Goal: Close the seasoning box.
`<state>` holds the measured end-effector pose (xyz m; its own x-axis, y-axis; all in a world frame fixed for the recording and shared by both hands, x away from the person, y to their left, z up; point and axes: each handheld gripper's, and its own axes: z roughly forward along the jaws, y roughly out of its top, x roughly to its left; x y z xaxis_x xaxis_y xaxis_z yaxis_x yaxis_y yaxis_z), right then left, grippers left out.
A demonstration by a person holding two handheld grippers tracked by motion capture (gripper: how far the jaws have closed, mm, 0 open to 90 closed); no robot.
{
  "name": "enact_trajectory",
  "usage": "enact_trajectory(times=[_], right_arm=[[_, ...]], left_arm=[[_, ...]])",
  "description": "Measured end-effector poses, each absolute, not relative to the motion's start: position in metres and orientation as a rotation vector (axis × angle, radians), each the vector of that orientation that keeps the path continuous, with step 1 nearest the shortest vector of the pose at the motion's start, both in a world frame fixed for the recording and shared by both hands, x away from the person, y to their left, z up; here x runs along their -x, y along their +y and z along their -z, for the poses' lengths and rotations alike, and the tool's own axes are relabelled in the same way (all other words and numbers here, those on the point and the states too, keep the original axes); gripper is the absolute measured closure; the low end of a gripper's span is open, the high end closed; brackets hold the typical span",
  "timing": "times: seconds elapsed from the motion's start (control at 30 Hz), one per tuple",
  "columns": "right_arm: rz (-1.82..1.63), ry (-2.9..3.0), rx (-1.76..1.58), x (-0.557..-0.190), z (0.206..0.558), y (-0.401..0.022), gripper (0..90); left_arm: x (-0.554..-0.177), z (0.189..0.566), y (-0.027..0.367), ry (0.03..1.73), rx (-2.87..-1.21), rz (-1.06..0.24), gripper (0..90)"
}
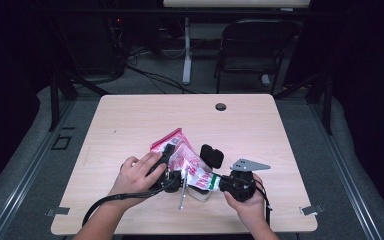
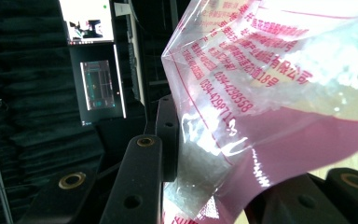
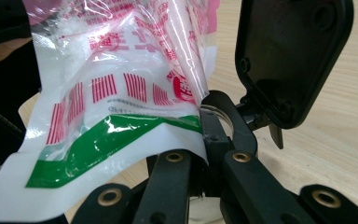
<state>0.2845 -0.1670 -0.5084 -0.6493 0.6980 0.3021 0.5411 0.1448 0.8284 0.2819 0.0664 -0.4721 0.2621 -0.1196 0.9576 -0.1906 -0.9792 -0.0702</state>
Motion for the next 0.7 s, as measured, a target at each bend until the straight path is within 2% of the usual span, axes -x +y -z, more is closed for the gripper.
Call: enact_trajectory(times=[0.5, 0.7], right_arm=[[-1.541, 2.251, -1.225, -0.2825, 0.5058, -0.1669, 89.8], [-1.545, 2.254, -1.204, -0.2802, 0.5036, -0.1688, 85.0]], left_arm=[[-0.2841, 0.4729, 0.0697, -0.282, -2.471, -1.813, 75.9], [-0.2836, 0.4737, 0.0705, -0.285, -2.479, -1.791, 76.0]])
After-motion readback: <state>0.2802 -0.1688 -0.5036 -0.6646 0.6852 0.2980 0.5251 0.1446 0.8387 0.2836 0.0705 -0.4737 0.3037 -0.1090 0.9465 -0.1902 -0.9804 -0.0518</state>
